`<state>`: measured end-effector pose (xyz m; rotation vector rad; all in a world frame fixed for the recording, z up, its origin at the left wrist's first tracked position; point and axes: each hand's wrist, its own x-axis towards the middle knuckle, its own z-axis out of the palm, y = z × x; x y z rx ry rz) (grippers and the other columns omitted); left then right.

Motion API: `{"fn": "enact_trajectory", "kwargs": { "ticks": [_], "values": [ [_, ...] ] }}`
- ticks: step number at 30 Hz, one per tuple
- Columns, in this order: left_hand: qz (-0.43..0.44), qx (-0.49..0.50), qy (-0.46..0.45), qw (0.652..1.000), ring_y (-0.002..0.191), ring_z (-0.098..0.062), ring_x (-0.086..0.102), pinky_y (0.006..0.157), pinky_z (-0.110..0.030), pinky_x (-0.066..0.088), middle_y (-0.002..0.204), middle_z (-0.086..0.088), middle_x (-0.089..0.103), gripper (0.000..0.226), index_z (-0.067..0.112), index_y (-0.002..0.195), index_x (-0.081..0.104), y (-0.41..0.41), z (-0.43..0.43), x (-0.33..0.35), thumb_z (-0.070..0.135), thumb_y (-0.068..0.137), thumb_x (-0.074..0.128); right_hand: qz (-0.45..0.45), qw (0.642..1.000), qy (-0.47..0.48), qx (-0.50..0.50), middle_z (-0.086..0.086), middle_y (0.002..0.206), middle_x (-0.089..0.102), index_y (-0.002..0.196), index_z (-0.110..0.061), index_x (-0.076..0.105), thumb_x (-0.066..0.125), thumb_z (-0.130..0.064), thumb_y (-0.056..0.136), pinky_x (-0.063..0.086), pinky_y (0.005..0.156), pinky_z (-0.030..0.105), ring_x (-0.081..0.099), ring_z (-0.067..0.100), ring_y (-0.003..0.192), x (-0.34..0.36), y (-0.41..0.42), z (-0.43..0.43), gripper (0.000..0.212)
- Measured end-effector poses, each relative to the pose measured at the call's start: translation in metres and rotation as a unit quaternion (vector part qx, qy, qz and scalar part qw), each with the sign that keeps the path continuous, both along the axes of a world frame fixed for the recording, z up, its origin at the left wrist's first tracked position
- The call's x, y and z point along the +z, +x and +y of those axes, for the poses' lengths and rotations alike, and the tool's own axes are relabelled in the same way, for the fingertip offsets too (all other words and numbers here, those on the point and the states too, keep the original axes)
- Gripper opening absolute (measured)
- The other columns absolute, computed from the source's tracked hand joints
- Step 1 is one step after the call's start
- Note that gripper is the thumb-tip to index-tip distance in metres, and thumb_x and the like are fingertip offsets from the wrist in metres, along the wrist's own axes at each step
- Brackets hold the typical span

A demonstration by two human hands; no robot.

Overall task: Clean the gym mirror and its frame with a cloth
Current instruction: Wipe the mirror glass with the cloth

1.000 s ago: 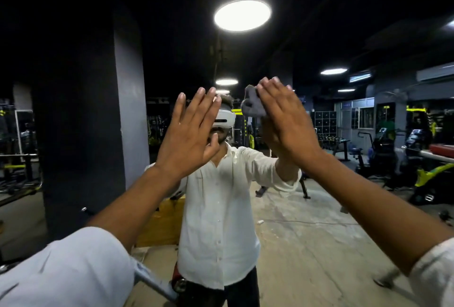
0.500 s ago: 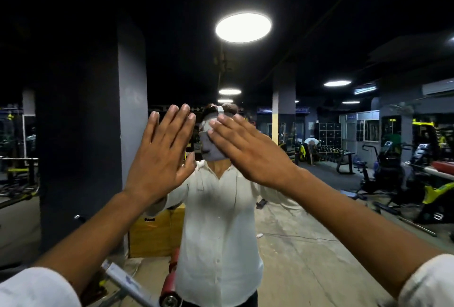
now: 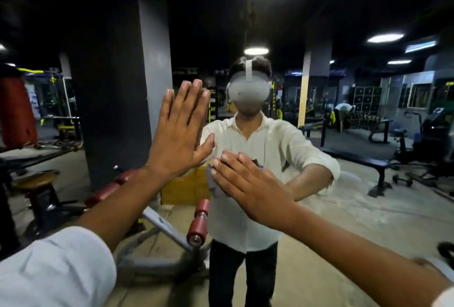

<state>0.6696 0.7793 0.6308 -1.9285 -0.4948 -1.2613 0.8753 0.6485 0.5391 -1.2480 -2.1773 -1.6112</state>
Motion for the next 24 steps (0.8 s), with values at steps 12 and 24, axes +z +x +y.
{"fn": "enact_trajectory", "kwargs": {
  "ticks": [12,24],
  "values": [
    [0.063,-0.013,-0.051,0.997,0.162,-0.045,0.011,0.131,-0.063,0.007,0.174,-0.025,0.010,0.091,0.002,0.167,0.020,-0.013,0.006,-0.110,0.052,0.100,0.056,0.043,0.997,-0.065,-0.029,0.013,0.173,0.019,0.165,-0.008,0.027,0.042,-0.014,0.106,-0.007,0.131,0.051,0.005,0.034,0.162,-0.087,-0.002,-0.013,0.061],
    [0.024,-0.064,-0.091,0.994,0.164,-0.037,0.011,0.131,-0.062,0.012,0.175,-0.020,0.016,0.080,0.005,0.166,0.031,-0.012,-0.004,-0.129,0.045,0.101,0.055,0.149,0.978,-0.138,-0.048,0.016,0.172,0.024,0.161,-0.002,0.033,0.018,-0.002,0.106,0.021,0.128,0.059,0.016,0.036,0.161,-0.047,-0.004,-0.054,0.058]
  ]
}}
